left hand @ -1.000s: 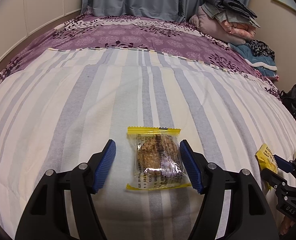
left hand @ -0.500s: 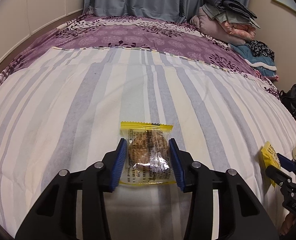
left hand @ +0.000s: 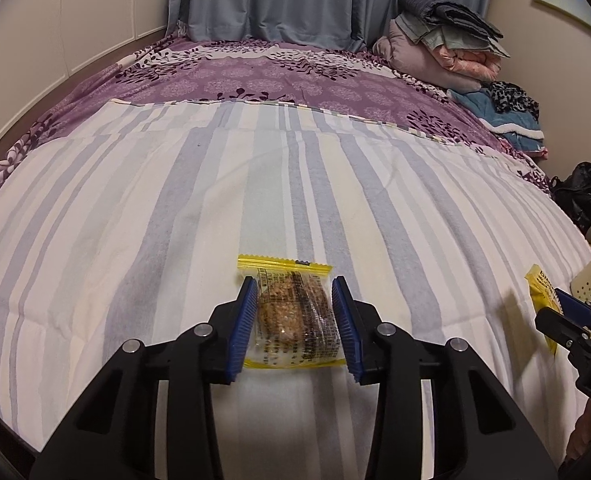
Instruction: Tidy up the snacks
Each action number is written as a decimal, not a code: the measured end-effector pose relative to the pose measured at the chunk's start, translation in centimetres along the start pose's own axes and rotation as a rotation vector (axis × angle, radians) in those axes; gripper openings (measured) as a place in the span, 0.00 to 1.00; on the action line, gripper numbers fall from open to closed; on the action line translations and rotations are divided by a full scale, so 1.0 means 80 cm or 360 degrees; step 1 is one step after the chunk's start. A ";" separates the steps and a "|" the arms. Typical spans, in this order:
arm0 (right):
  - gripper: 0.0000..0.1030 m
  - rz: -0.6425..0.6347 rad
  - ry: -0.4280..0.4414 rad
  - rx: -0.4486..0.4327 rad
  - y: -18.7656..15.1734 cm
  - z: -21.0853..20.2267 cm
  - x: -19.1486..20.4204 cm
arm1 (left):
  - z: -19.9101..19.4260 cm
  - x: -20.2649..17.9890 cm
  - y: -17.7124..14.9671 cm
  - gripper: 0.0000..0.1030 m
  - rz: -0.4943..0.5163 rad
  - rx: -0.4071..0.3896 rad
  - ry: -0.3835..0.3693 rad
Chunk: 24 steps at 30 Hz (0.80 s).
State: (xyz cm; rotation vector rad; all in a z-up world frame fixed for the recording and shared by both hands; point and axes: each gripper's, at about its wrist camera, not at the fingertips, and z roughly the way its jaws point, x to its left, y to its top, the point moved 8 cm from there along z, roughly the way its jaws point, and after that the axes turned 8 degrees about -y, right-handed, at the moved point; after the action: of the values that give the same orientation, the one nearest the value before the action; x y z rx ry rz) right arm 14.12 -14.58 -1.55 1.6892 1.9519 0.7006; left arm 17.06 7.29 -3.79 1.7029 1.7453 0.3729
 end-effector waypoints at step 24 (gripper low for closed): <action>0.47 0.0029 0.0003 0.0005 -0.020 -0.015 -0.001 | 0.008 0.021 -0.010 0.65 -0.0044 0.0064 0.0058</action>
State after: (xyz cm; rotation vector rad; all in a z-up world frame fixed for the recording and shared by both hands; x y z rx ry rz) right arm 12.15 -14.91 -1.65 1.7109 1.9423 0.7066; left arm 16.96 8.67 -5.16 1.7080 1.8125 0.3608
